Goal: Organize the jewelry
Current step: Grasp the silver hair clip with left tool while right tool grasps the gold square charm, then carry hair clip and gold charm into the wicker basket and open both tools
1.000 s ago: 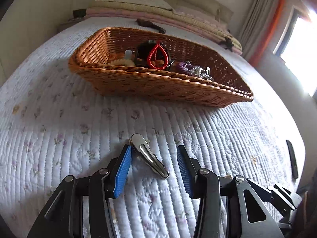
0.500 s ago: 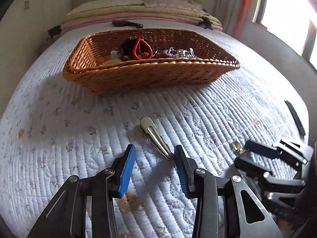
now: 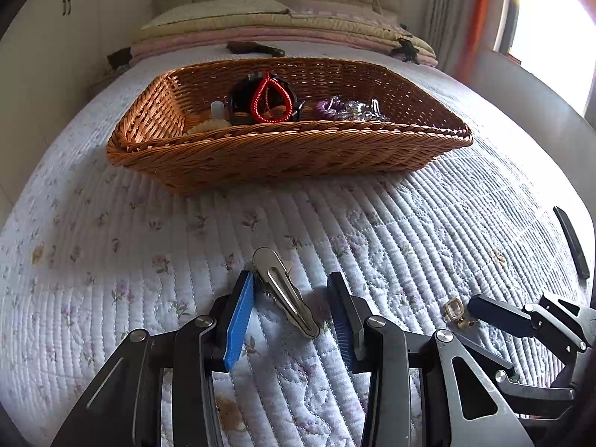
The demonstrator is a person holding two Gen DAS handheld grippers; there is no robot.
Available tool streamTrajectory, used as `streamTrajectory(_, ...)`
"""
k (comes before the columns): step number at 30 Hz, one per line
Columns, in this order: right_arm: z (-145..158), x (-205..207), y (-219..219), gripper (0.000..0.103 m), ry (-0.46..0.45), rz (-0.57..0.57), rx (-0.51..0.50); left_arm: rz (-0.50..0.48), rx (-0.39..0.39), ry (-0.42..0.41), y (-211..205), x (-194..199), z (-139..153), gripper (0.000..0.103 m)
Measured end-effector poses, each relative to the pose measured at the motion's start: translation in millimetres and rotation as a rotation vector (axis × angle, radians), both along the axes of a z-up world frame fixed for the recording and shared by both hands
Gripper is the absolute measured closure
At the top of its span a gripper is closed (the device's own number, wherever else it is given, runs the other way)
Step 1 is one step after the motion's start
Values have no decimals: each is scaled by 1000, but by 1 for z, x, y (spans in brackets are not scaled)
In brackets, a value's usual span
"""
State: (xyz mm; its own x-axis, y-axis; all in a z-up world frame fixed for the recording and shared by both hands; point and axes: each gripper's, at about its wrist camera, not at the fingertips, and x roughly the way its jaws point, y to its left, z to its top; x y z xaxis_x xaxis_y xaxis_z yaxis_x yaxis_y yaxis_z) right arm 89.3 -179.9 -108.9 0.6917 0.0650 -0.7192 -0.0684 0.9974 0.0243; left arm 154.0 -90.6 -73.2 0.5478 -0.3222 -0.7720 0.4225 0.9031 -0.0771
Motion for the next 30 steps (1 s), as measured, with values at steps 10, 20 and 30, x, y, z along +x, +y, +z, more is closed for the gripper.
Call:
streamTrajectory(10,-2,-1,4,89,0,-2,-27,2,-24,-13,11,-5,1,86)
streamTrajectory(20,3,-9,-2,90,-13,5,7,-12,-49,-33,12,-10,2,87)
streamTrajectory(30,11,-16,-16,90,-42,7,107,-22,-66,-49,15,-15,5,87)
